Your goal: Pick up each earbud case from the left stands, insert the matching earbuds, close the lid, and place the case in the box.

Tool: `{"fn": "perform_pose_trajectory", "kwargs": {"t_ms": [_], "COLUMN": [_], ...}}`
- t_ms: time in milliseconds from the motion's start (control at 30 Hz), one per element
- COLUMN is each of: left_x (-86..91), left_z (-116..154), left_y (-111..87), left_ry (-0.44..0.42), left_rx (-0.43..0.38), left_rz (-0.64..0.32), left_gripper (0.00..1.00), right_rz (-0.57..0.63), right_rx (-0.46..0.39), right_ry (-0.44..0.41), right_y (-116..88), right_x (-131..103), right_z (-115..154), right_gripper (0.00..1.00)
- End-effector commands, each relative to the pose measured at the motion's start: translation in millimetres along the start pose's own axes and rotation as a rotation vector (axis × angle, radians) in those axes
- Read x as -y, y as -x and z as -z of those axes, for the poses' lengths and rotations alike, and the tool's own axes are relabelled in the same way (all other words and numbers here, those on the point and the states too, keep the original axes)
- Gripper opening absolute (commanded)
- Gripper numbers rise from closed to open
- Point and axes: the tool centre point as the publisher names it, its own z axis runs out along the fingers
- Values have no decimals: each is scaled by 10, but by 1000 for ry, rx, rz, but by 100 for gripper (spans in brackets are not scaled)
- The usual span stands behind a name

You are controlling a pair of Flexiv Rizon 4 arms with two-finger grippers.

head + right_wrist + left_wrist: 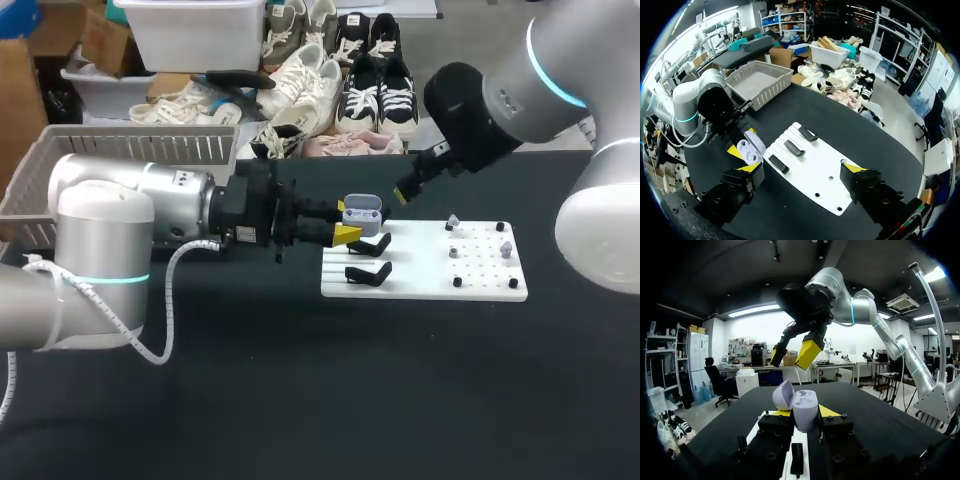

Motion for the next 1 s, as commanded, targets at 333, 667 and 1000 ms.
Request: {"fn": "perform_pose_trajectory", "kwargs": {"t_ms": [333, 667, 1000], "left_x": [14, 14, 14], "left_z": [-6, -6, -6], "left_y": [-1, -1, -1], "left_ry": [6, 6, 6], "left_rx": [0, 0, 0], "left_rz": [-1, -1, -1], "left_gripper": [0, 0, 0], "right_rz": [-76, -154, -258], "right_rx": [-256, -425, -508], "right_ry": [-292, -381, -365], "right_y": [-435, -788, -1056], "right_x": [335, 638, 828], "right_z": [66, -191, -471], "right_gripper": [100, 100, 100]}}
